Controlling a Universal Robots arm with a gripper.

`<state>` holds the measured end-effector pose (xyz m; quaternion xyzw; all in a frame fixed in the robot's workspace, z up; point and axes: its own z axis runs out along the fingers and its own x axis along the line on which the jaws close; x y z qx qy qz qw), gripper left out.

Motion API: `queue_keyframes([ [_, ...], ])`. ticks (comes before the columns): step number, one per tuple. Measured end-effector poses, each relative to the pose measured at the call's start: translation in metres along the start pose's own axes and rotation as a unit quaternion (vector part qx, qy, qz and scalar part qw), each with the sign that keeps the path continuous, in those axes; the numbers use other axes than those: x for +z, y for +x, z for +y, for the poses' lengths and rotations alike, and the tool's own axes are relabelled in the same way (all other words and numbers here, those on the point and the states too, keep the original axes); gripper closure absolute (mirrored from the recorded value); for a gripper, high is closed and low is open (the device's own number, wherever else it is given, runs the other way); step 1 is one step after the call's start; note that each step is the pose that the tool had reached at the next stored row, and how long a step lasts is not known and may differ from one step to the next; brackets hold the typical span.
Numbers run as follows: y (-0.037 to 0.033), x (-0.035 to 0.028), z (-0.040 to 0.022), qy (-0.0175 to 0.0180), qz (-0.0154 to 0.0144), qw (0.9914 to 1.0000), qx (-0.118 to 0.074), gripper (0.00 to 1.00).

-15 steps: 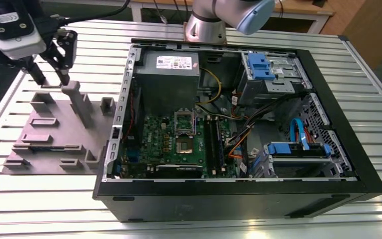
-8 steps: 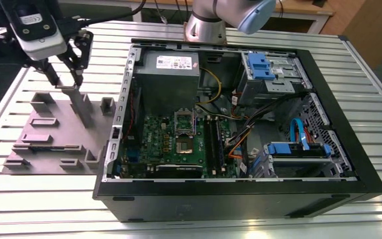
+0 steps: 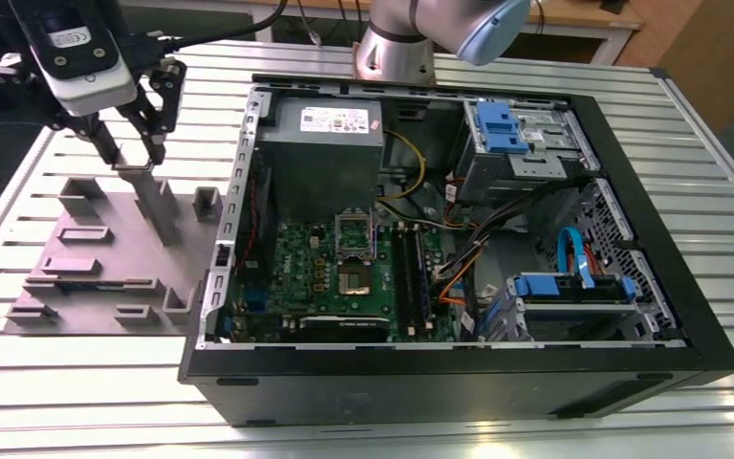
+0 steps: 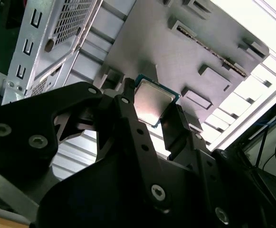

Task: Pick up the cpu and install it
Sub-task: 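Pick up the cpu and move it towards the insertion slot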

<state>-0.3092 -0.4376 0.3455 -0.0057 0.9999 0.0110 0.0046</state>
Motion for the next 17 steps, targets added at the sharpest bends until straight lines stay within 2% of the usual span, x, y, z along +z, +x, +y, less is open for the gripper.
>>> queue_keyframes([
  [17, -0.0016, 0.0000, 0.0000, 0.0000, 0.0000, 1.00000, 0.000, 0.53],
])
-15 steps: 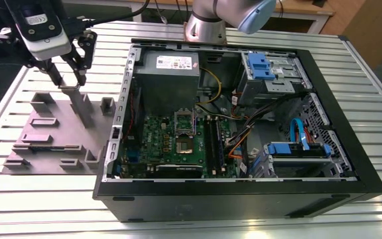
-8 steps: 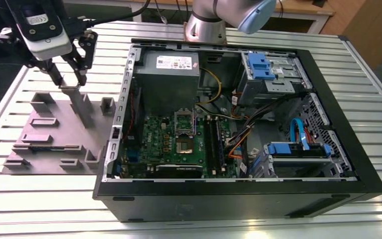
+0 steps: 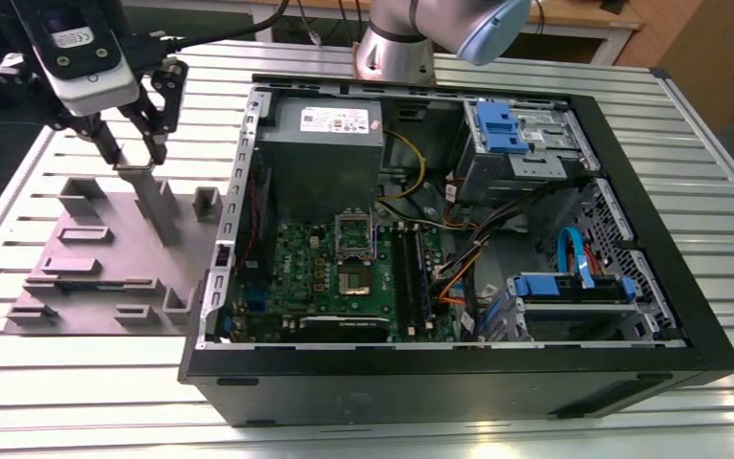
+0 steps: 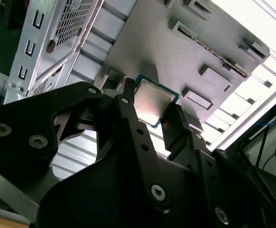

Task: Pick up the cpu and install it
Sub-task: 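Pick up the cpu and move it towards the insertion slot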

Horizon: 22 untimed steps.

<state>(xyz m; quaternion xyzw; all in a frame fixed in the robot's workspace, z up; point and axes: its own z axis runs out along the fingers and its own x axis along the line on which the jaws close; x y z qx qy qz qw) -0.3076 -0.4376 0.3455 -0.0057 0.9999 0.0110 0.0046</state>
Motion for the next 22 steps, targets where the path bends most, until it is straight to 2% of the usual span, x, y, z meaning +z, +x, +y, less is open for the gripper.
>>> queue_keyframes([
  [4, -0.0060, 0.0000, -0.0001, 0.0000, 0.0000, 1.00000, 0.000, 0.53],
  [19, -0.0427, 0.0003, -0.0005, 0.0001, 0.0002, 1.00000, 0.000, 0.53],
  [22, -0.0459, 0.0004, -0.0006, 0.0000, 0.0001, 1.00000, 0.000, 0.53],
])
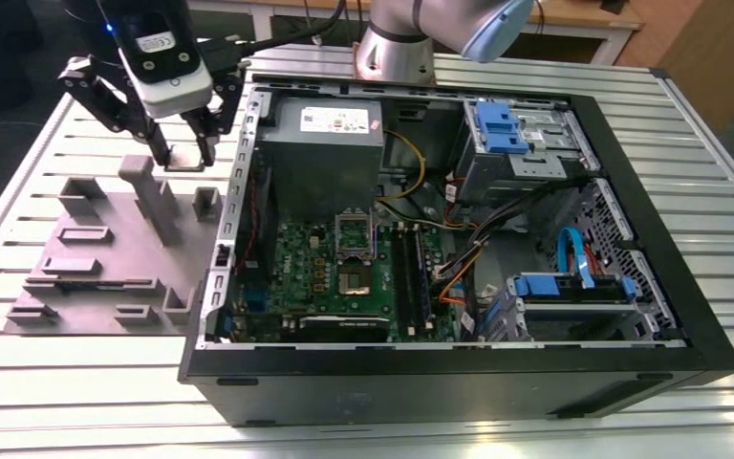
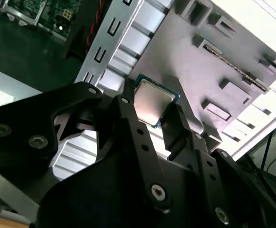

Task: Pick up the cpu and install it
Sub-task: 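Pick up the cpu and move it towards the insertion slot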

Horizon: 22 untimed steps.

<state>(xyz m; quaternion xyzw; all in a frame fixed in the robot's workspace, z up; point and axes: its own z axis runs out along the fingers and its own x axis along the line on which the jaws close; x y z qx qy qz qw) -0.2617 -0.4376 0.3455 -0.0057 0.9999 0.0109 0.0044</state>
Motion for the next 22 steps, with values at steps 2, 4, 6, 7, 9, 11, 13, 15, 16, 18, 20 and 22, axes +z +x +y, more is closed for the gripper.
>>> queue_keyframes([
  [2, 0.0000, 0.0000, 0.0000, 0.0000, 0.0000, 1.00000, 0.000, 0.53],
  [4, -0.0001, -0.0001, 0.0000, 0.0000, 0.0000, 1.00000, 0.000, 0.53],
  [6, -0.0001, -0.0017, 0.0001, 0.0001, 0.0001, 1.00000, 0.000, 0.53],
  [7, -0.0001, -0.0031, 0.0001, 0.0000, 0.0000, 1.00000, 0.000, 0.53],
  [9, -0.0001, -0.0056, 0.0001, 0.0000, 0.0000, 1.00000, 0.000, 0.53],
  [11, -0.0001, -0.0067, 0.0002, -0.0001, -0.0001, 1.00000, 0.000, 0.53],
  [13, -0.0001, -0.0068, 0.0002, -0.0001, -0.0002, 1.00000, 0.000, 0.53],
  [15, -0.0001, -0.0071, 0.0002, 0.0000, 0.0000, 1.00000, 0.000, 0.53],
  [16, -0.0002, -0.0071, 0.0001, 0.0000, 0.0000, 1.00000, 0.000, 0.53],
  [18, -0.0006, -0.0073, 0.0001, 0.0000, 0.0000, 1.00000, 0.000, 0.53],
  [20, -0.0020, -0.0073, 0.0001, 0.0000, 0.0000, 1.00000, 0.000, 0.53],
  [22, -0.0046, -0.0072, 0.0001, 0.0000, 0.0000, 1.00000, 0.000, 0.53],
])
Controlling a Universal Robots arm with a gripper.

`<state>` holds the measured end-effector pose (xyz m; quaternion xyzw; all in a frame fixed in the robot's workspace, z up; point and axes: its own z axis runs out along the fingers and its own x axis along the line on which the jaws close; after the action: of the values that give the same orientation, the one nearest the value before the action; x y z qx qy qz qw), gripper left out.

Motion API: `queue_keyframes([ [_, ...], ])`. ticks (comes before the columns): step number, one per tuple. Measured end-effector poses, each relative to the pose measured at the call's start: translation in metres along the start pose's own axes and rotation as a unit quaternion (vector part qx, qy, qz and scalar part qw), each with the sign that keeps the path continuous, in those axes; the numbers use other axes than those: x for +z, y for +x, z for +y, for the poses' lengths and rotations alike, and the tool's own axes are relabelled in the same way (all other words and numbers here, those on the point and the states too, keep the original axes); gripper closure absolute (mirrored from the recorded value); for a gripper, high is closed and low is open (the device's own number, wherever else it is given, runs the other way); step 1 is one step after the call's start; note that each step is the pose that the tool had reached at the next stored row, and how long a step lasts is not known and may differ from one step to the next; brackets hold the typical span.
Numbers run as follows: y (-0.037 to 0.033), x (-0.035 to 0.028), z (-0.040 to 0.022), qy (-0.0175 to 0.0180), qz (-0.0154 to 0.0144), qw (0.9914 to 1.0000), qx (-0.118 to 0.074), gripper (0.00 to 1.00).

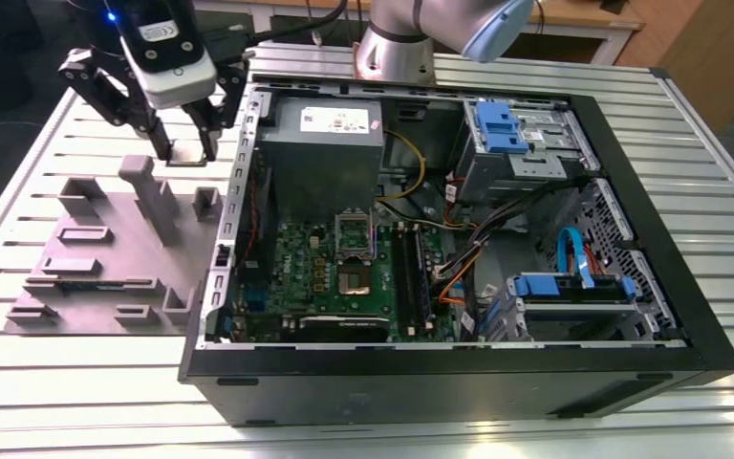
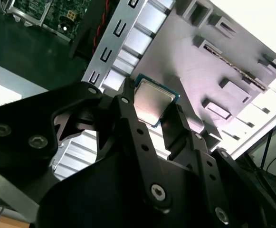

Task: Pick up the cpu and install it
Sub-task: 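Pick up the cpu and move it towards the insertion slot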

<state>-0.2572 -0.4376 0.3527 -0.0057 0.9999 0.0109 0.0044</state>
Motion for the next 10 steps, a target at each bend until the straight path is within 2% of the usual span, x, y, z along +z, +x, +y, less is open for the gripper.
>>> queue_keyframes([
  [10, -0.0122, 0.0001, -0.0001, 0.0000, 0.0000, 1.00000, 0.000, 0.53],
])
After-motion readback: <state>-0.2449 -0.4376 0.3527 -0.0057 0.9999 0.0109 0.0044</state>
